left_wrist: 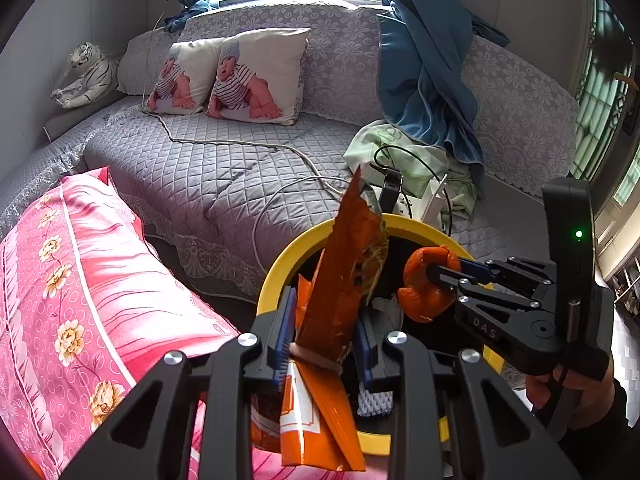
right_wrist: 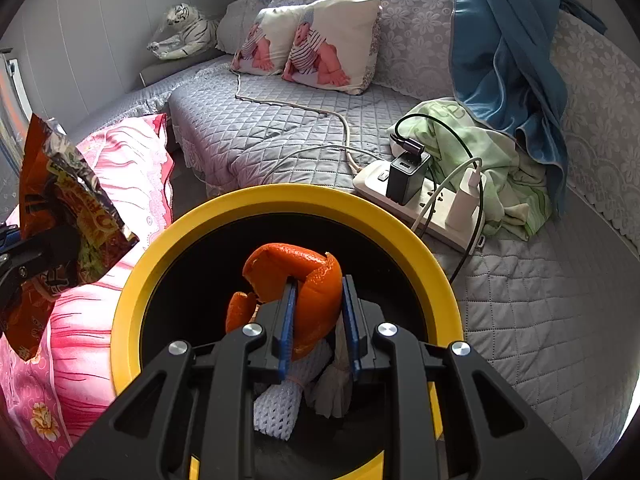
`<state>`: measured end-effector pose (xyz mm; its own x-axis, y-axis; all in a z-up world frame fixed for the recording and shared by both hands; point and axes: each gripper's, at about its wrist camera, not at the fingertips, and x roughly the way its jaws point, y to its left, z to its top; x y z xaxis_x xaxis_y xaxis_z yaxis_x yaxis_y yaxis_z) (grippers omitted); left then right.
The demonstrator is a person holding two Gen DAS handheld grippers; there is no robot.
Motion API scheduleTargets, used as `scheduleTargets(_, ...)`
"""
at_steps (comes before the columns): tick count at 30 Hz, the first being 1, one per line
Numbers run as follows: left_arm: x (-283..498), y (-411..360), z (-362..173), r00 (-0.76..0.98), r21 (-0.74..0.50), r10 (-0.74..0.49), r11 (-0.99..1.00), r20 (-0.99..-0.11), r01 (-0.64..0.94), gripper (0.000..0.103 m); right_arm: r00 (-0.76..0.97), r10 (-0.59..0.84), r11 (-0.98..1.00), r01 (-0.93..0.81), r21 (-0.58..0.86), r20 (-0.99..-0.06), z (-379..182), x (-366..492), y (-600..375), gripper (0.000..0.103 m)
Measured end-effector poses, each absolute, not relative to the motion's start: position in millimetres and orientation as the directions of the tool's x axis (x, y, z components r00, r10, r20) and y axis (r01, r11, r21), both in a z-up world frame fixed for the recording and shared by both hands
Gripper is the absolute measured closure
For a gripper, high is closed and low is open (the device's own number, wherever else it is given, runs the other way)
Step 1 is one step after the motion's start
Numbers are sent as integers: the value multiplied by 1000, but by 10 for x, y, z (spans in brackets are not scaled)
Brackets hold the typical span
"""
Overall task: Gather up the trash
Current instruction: 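Open both grippers to drop the wrapper and peel into the bin, then move both grippers back toward the green wrapper and orange peel on the bed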
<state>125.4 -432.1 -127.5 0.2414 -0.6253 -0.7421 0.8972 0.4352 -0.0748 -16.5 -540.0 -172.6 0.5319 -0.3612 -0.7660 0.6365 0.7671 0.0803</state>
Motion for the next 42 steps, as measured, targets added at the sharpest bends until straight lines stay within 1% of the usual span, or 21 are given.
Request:
scheduleTargets(6,1332,-4357,-1408,200,-120,-604,447,-771,886,78,507,-351,765,640,70,-787,-1763,-154,-5417,82)
scheduleTargets(8,1337,-4353,-1434,201,-122,-601,453,-774,883,78,507,-351,763,642,73,-787,-1766,-160,-5423,82)
scheduleTargets(11,1372,-4337,-1441,173,-161,-613,451,-771,878,78,503,-347,760,646,78,-792,-1758,-170,-5433,82)
scheduleTargets(12,1382,-4329,-1438,170,-167,-615,451,-770,876,77,499,-347,756,650,78,-794,-1754,-172,-5440,81)
scheduleTargets(13,1385,-4326,-1435,173,-167,-615,456,-770,874,74,498,-346,755,651,79,-795,-1751,-173,-5446,80)
scheduleTargets(14,1392,-4319,-1429,175,-170,-616,460,-768,871,69,500,-346,754,652,83,-794,-1745,-181,-5454,77)
scheduleTargets(15,1408,-4304,-1423,174,-179,-619,466,-766,866,66,503,-350,749,657,86,-791,-1730,-192,-5463,74)
scheduleTargets(16,1428,-4295,-1414,173,-191,-622,474,-764,860,59,504,-355,745,661,87,-788,-1714,-200,-5477,64)
scheduleTargets(17,1452,-4274,-1410,170,-205,-625,481,-762,853,55,505,-360,741,665,89,-784,-1698,-212,-5481,59)
scheduleTargets(26,1638,-4037,-1291,207,-238,-645,532,-736,812,55,514,-384,724,683,95,-767,-1560,-297,-5485,59)
scheduleTargets(33,1809,-3723,-1115,260,-257,-662,577,-702,776,55,555,-379,751,652,104,-740,-1375,-251,-5335,59)
scheduleTargets(38,1983,-3296,-957,347,-242,-651,639,-675,730,55,630,-340,811,573,122,-699,-1187,-80,-5084,59)
scheduleTargets(42,2213,-2727,-896,439,-225,-609,718,-661,658,55,708,-245,875,455,163,-662,-1058,167,-4779,59)
